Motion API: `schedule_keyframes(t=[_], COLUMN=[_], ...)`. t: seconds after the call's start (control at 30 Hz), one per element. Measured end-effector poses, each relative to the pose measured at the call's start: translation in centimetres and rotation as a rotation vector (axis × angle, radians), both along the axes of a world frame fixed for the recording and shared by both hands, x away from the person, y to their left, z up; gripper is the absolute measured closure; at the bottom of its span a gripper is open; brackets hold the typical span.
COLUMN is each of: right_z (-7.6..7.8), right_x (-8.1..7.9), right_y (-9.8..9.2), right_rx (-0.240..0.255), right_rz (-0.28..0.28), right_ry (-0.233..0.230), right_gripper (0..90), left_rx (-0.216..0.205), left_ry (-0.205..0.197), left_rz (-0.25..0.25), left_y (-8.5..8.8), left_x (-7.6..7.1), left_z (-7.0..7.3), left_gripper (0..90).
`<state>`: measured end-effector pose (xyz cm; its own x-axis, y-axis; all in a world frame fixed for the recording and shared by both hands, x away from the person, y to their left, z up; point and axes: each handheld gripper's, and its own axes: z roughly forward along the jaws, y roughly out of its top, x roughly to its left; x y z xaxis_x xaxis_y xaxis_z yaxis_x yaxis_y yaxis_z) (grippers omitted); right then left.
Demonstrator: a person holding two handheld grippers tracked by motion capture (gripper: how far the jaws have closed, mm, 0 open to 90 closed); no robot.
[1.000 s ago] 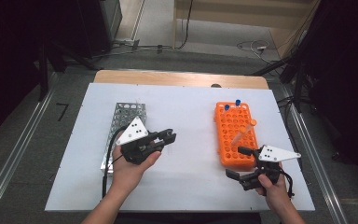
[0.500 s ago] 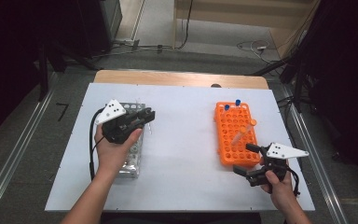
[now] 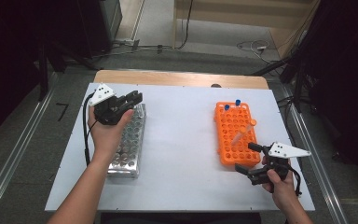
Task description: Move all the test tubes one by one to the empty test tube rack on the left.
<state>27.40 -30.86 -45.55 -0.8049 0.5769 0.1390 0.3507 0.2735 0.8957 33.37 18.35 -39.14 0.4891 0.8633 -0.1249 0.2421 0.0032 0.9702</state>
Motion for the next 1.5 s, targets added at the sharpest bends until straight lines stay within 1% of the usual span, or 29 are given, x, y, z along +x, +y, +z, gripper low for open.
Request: schedule_keyframes(t=[0.07,0.13,0.27,0.37,0.5,0.6,0.7,0.77,0.93,1.0,1.1,1.13,1.27,1.33,1.4,1.43,1.5], right_z=[0.0,0.0,-0.1,-0.1,-0.1,-0.1,-0.1,-0.1,-0.1,-0.2,-0.2,-0.2,-0.2,-0.2,-0.3,-0.3,-0.3], right_x=[0.0,0.0,0.1,0.1,0.1,0.1,0.1,0.1,0.2,0.2,0.2,0.2,0.2,0.2,0.3,0.3,0.3], right_y=[0.0,0.0,-0.1,-0.1,-0.1,-0.1,-0.2,-0.2,-0.2,-0.2,-0.2,-0.2,-0.2,-0.2,-0.2,-0.2,-0.2], right_rx=[-0.001,-0.003,-0.005,-0.004,-0.004,-0.004,-0.002,-0.004,-0.003,-0.004,-0.004,-0.005,-0.006,-0.006,-0.006,-0.008,-0.012], right_rz=[0.0,-0.001,-0.001,-0.001,-0.002,-0.003,-0.005,-0.007,-0.009,-0.01,-0.011,-0.011,-0.014,-0.016,-0.018,-0.02,-0.021], right_ry=[-0.001,-0.003,-0.002,-0.001,0.002,0.001,-0.001,0.001,0.003,0.003,0.002,0.002,0.002,0.006,0.006,0.007,0.006], right_gripper=[0.0,0.0,0.0,0.0,0.0,0.0,0.0,0.0,0.0,0.0,0.0,0.0,0.0,0.0,0.0,0.0,0.0], left_rx=[0.007,0.006,0.004,0.011,0.042,0.058,0.061,0.06,0.081,0.094,0.135,0.14,0.172,0.188,0.214,0.221,0.22], left_ry=[-0.004,0.002,0.016,0.015,0.019,0.028,0.034,0.038,0.058,0.068,0.093,0.096,0.111,0.125,0.136,0.14,0.158], left_rz=[0.021,0.041,0.059,0.073,0.091,0.11,0.118,0.119,0.123,0.128,0.138,0.142,0.15,0.153,0.15,0.151,0.152], left_y=[0.1,0.2,0.2,0.2,-0.1,-0.1,-0.2,-0.2,-0.4,-0.5,-0.8,-0.9,-1.2,-1.3,-1.4,-1.4,-1.4], left_x=[0.5,1.0,1.7,2.1,2.5,2.7,2.8,2.8,2.8,2.7,2.6,2.6,2.4,2.4,2.4,2.4,2.4], left_z=[-0.2,-0.6,-1.1,-1.4,-1.9,-2.4,-2.7,-2.9,-3.4,-3.6,-3.8,-3.9,-3.8,-3.8,-3.8,-3.9,-3.9], left_gripper=[76.0,76.0,76.0,76.0,76.0,75.9,75.9,75.9,75.9,75.7,75.4,75.2,75.2,74.8,74.6,74.3,74.3])
